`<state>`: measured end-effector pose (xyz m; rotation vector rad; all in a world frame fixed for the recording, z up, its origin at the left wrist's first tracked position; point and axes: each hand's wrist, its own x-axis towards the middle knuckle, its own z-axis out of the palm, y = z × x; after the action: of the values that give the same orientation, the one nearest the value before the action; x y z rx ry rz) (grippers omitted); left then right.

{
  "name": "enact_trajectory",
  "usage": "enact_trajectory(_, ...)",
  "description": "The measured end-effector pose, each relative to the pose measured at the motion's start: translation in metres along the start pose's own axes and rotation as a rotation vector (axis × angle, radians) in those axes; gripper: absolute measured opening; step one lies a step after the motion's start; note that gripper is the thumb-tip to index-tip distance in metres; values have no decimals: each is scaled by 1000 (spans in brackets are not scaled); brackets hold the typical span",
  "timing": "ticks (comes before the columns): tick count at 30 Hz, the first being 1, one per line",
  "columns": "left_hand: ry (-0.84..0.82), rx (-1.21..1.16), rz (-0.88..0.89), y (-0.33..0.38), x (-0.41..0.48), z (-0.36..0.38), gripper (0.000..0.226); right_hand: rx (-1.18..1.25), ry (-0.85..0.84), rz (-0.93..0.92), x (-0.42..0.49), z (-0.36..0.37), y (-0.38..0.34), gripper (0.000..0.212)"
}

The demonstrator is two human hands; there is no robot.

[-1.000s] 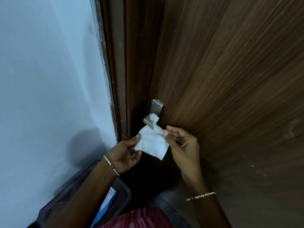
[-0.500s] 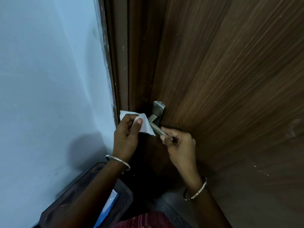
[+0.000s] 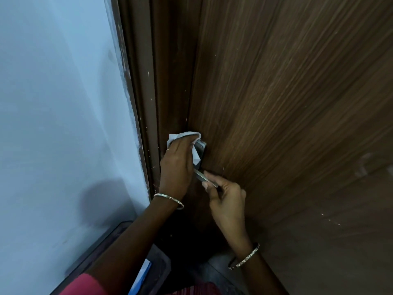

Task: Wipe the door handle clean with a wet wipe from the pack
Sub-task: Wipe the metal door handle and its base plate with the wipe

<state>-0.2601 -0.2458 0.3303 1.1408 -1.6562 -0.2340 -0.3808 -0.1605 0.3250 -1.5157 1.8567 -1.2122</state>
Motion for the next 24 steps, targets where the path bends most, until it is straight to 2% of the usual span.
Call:
enact_trajectory(4, -29, 106, -128, -3, -11, 7, 29, 15, 14, 7, -1, 3, 2, 27)
enact_trajectory(10, -92, 94, -246, -9, -20, 11, 28, 8, 14, 11, -3, 4, 2, 27)
enact_trajectory(15, -196, -162, -576, -19, -31, 17, 51, -64, 13, -37, -5, 7, -3, 28)
enact_trajectory(20, -38, -161, -468, 3, -26, 8, 49, -79, 3, -68, -5, 5, -1, 30)
enact_trajectory(24, 4, -245, -455, 1, -19, 0, 45, -79, 18, -69, -7, 8, 0, 30)
